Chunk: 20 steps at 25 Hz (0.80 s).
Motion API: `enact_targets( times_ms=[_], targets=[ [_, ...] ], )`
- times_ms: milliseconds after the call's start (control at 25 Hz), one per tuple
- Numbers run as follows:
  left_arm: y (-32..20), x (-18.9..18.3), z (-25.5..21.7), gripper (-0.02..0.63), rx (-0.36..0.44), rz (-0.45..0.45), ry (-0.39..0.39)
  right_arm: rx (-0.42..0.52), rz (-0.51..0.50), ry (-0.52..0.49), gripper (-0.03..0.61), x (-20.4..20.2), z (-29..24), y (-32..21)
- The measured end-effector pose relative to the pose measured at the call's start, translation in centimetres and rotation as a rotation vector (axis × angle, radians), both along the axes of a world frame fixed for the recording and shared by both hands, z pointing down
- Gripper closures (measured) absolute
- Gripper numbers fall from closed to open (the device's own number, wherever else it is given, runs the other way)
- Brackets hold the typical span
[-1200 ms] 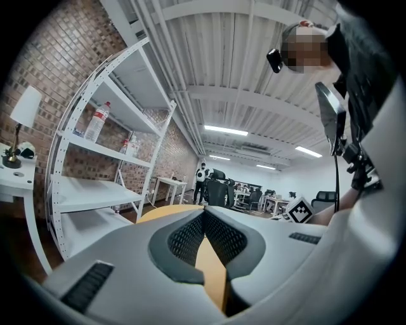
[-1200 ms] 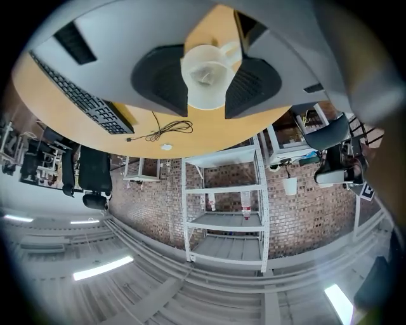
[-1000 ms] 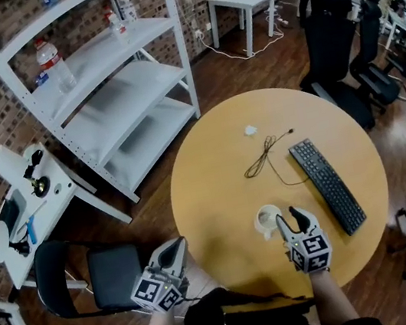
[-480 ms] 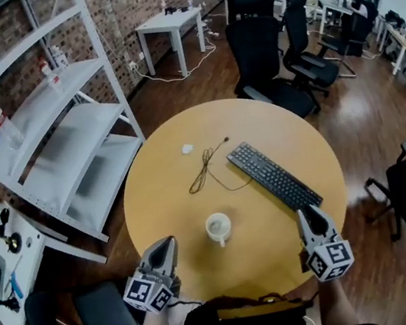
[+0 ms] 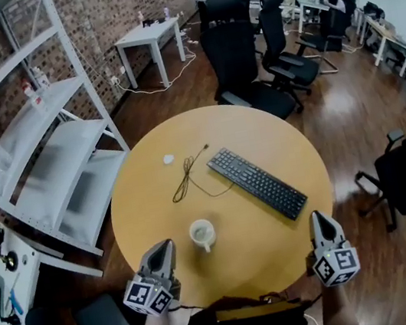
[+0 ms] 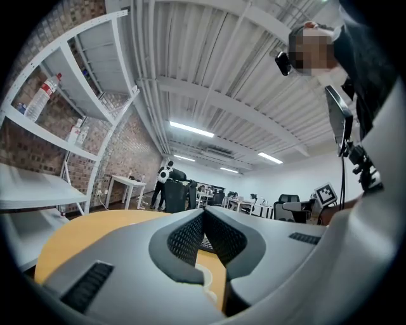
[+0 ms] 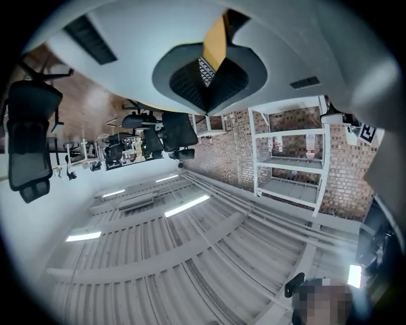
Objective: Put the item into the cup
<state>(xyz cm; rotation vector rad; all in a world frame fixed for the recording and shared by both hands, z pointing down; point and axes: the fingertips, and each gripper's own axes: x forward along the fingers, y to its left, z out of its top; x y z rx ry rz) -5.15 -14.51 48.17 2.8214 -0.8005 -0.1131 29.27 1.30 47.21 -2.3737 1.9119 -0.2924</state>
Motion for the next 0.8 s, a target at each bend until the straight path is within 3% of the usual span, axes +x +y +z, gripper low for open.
enact_targets(
  times_ms=[800],
  targets=[
    [0.2, -2.3, 0.7, 0.621, -0.008, -0.083, -0.012, 0.021, -0.091, 0.005, 0.572, -0.7, 0.5, -2.6]
  ],
)
